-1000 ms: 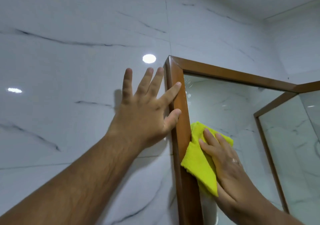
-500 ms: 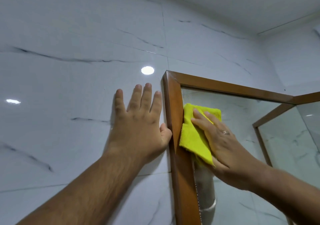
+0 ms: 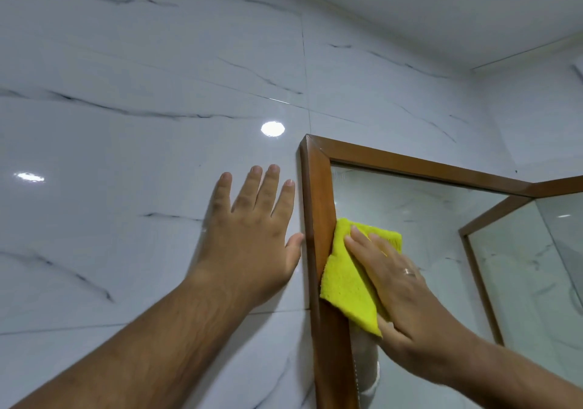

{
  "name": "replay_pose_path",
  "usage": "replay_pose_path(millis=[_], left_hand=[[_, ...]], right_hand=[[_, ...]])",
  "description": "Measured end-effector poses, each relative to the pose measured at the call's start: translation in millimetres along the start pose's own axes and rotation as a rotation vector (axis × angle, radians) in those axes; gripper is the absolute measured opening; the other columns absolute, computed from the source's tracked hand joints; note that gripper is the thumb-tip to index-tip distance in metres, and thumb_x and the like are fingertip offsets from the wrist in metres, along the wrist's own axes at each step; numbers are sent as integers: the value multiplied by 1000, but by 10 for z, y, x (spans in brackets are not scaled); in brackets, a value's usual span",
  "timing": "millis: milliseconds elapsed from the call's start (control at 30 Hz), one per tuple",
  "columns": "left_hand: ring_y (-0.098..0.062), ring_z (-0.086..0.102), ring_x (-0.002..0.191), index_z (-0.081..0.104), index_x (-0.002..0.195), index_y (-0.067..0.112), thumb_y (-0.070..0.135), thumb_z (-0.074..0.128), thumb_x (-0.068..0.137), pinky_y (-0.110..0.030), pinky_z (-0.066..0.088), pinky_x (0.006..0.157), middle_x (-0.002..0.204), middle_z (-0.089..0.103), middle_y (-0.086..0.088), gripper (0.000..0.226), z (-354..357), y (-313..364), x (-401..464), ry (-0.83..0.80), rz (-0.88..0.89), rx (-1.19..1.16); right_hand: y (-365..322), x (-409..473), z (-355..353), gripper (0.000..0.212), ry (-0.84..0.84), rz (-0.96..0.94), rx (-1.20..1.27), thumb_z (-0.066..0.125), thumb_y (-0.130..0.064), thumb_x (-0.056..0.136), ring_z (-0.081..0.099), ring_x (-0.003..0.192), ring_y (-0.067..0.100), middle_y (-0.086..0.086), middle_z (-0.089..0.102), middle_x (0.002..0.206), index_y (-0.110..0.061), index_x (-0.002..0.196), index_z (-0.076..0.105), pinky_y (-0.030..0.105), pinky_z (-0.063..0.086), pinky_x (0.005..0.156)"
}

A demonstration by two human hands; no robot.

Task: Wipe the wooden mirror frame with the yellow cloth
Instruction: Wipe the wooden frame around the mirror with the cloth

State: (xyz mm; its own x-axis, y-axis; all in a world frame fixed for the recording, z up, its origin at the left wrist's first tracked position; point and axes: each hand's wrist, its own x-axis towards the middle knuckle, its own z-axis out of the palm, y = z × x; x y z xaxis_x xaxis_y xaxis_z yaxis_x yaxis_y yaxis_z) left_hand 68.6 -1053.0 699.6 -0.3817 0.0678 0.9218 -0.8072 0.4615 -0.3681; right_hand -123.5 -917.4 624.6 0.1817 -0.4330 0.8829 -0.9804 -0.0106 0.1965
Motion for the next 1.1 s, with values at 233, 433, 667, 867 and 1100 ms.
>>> replay_pose_path(millis=[233,433,667,867,1100], left_hand=[[-35,11,152,21,160,20,60,23,92,-62,10,119,166,12,-14,79,-27,46,-43,2,-9,-24],[-35,16,152,27,158,18,59,29,92,-62,14,119,164,18,-16,78,-10,29,-57,17,-9,-44],[-36,11,152,21,160,19,59,24,94,-63,11,118,165,13,-16,77,-13,53,-50,11,-9,-20],[-35,9,153,18,160,20,58,22,94,-61,10,119,166,10,-15,77,-9,52,-67,17,-16,-15],[-35,11,152,19,160,18,58,24,92,-62,10,119,165,12,-16,79,-10,60,-66,11,-22,-25]], right_hand=[[-185,927,-319,92,144,146,-62,32,-74,81,14,148,13,-9,12,165,-30,157,6,45,17,118],[-308,360,-40,73,212,134,-63,37,-49,85,34,140,20,-5,34,158,-30,155,25,52,38,109],[-241,793,-136,66,287,134,-125,43,-44,89,48,127,34,6,48,147,-20,150,38,52,42,103],[-147,914,-197,41,313,149,-56,51,-33,92,54,105,27,6,60,115,-24,132,56,44,45,89],[-368,-351,170,61,210,42,-65,49,-43,78,62,98,22,-5,58,124,-29,137,51,39,58,74]])
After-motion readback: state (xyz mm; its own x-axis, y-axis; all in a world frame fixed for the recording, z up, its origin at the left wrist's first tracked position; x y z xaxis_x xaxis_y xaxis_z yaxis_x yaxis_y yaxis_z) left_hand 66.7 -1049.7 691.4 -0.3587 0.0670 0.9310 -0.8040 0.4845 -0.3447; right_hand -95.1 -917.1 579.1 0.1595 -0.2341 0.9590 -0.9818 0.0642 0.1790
